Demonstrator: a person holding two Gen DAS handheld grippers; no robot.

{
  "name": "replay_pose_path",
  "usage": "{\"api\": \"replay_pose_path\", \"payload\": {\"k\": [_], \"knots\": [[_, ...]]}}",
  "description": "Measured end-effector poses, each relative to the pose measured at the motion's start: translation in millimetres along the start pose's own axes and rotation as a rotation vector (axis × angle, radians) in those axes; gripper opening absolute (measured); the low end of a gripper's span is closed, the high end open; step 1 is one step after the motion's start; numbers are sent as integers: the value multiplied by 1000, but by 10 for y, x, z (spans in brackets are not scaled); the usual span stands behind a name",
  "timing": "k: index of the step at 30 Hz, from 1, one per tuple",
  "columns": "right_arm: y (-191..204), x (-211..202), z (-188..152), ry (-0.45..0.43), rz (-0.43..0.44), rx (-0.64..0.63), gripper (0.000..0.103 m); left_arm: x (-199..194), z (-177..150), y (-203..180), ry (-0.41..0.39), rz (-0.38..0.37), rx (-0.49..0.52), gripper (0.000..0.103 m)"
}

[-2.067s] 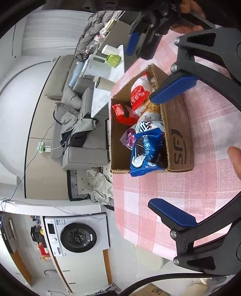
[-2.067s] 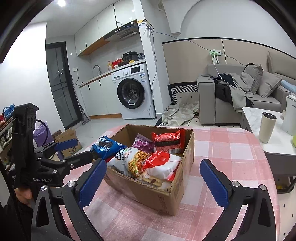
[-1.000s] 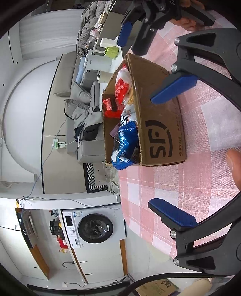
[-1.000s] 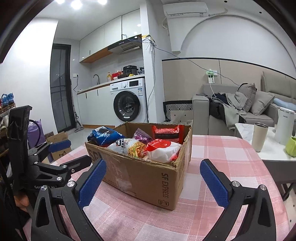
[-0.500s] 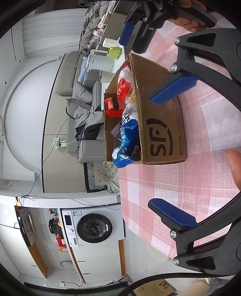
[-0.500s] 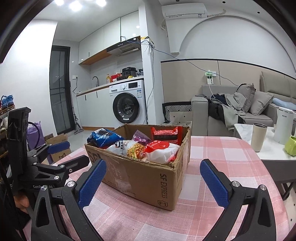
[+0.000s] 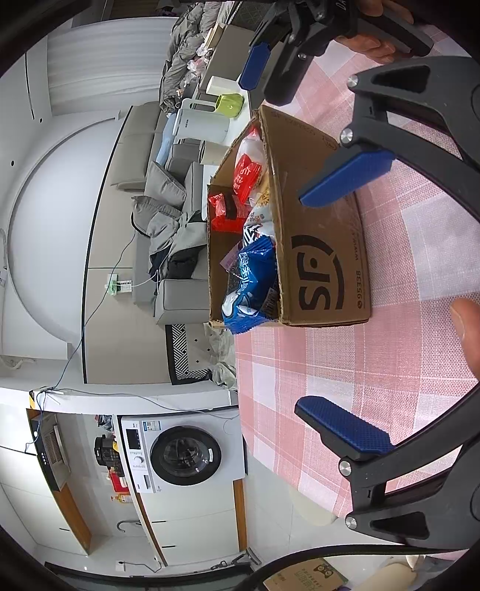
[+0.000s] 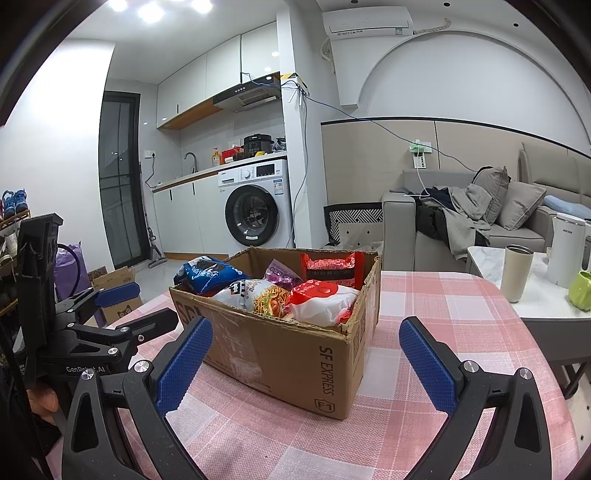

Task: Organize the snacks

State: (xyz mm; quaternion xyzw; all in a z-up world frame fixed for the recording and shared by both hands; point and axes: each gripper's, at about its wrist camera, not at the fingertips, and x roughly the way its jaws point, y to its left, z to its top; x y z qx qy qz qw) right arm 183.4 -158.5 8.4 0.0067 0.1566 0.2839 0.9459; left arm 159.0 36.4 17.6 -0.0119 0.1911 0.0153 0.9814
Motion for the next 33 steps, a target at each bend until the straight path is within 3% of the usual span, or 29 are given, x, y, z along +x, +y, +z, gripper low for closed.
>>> {"api": "replay_pose_path", "payload": {"k": [33], "knots": [[-2,0,-5,-1,0,-1,103,12,-13,4,2,-4,-1,102]]}}
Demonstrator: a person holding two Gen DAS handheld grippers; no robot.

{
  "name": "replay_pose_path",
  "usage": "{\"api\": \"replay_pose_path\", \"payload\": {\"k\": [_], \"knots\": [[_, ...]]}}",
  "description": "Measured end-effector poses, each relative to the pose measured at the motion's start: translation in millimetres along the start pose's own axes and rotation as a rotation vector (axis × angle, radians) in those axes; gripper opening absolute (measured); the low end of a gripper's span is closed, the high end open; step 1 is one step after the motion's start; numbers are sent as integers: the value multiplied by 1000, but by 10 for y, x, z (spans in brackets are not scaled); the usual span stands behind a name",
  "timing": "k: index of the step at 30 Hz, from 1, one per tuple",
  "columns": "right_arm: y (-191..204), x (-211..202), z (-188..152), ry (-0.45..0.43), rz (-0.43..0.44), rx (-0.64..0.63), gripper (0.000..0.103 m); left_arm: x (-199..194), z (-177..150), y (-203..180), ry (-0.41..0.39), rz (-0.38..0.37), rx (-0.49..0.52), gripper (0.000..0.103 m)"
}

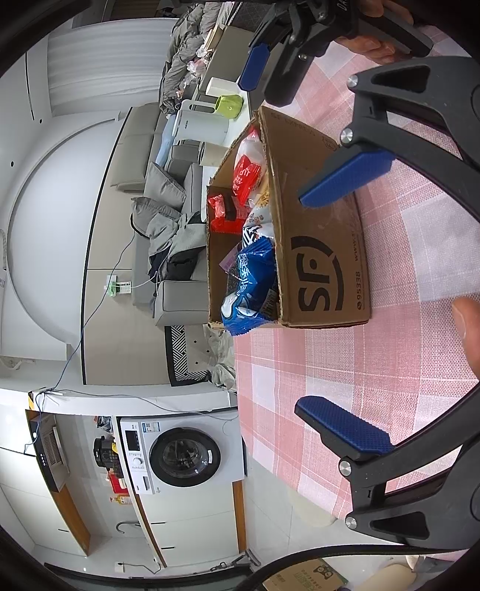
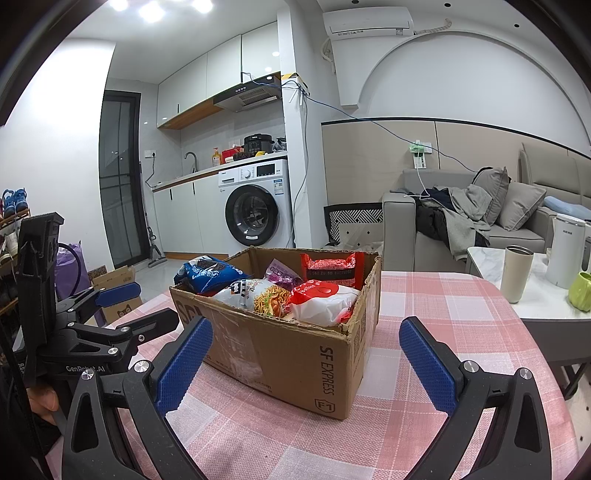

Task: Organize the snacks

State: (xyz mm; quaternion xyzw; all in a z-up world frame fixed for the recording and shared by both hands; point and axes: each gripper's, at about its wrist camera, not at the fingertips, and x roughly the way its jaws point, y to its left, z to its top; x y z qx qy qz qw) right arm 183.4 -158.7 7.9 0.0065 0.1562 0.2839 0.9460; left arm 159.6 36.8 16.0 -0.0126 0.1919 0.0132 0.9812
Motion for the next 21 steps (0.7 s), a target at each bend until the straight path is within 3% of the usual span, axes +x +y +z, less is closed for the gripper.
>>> {"api": "replay_pose_path", "payload": {"k": [21], "knots": [[-5,-1,-4,5,3,3,103,5,-3,6,1,0,-3,102]]}}
